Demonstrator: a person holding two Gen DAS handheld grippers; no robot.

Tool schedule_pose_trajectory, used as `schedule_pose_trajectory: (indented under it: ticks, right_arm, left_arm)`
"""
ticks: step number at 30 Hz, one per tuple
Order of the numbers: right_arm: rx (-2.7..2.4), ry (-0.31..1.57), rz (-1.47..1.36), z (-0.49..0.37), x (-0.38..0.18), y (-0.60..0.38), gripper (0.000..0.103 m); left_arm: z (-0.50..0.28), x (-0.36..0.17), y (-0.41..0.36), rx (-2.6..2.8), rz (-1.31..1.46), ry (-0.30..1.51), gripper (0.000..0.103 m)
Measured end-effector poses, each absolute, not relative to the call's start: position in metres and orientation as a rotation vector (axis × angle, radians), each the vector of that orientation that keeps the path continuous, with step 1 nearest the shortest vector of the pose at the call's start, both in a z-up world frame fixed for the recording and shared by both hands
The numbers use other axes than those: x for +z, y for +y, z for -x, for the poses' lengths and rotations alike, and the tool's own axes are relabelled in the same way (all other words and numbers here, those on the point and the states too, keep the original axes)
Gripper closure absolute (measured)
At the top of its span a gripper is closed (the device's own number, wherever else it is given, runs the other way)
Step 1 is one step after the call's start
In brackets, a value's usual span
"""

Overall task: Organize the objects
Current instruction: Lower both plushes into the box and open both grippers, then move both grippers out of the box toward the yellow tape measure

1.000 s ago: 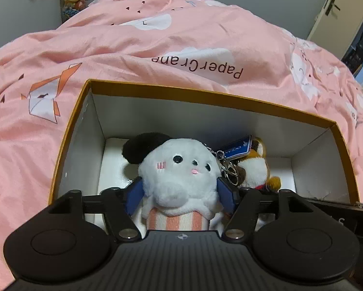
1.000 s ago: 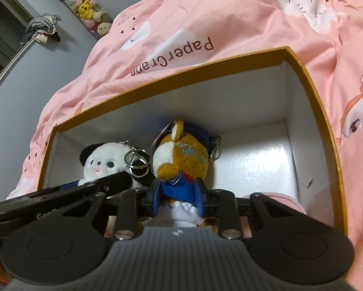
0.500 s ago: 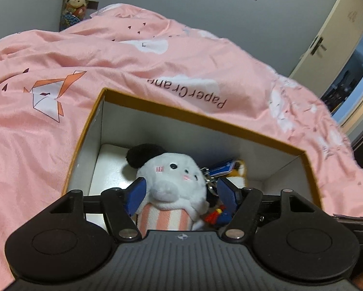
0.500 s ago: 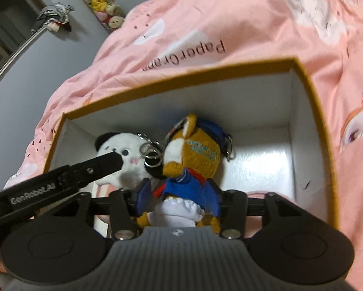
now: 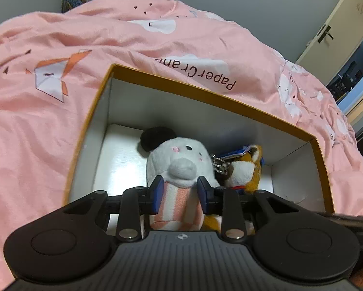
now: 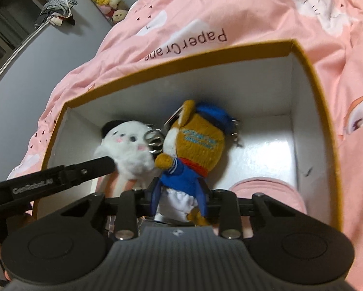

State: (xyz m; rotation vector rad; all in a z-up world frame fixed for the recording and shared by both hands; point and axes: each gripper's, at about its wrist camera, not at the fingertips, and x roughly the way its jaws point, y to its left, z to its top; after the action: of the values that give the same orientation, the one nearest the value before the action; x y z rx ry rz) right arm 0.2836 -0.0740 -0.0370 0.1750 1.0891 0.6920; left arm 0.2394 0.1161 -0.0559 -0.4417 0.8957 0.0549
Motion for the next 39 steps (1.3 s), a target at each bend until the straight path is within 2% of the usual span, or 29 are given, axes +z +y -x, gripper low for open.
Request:
schedule_pose_trajectory:
  ticks: [7,13,18,20,21,23,25,30,33,36,39]
  right_arm:
    - [0.664,1.109,-0.171,-0.291,-0.042,-0.070,0.071]
    - [0.681,1.069,-0.116,-0.282,-0.036,-0.069,0.067]
    - [0.700,0.939,0.020,-0.258,-0.014,-0.070,0.056]
    - [0.717,0.874,0.068,-0.244,-0.002,-0.071,0.042]
    - [0.724,0.844,0.093,-0.238,0.003,-0.072,0.040]
    - [0.727,0.780,0.150,-0.222,0.014,-0.075,0.026]
    - [0.733,0.719,0.192,-0.204,0.023,-0.081,0.018]
    - [0.734,0.621,0.215,-0.166,0.043,-0.105,0.010]
    - [0.709,0.550,0.232,-0.137,0.049,-0.123,0.001]
    - [0.671,0.519,0.281,-0.112,0.047,-0.133,0.001]
    - [0.677,0.583,0.301,-0.097,0.041,-0.144,0.001]
  left_arm:
    - [-0.253,-0.064,0.114,0.073,0.446,0.912,0.069]
    - [-0.241,-0.060,0.113,0.089,0.446,0.877,0.066]
    - [-0.216,-0.039,0.100,0.111,0.364,0.754,0.066]
    - [-0.204,-0.027,0.092,0.104,0.337,0.713,0.066]
    - [-0.197,-0.020,0.088,0.096,0.323,0.693,0.066]
    - [-0.185,-0.009,0.079,0.083,0.298,0.662,0.066]
    - [-0.173,0.001,0.070,0.071,0.267,0.631,0.066]
    - [-0.135,0.014,0.045,0.043,0.172,0.577,0.063]
    - [-0.113,0.017,0.035,0.005,0.159,0.577,0.063]
    - [-0.099,0.014,0.026,-0.030,0.128,0.603,0.059]
    - [-0.089,0.004,0.017,-0.062,0.102,0.650,0.055]
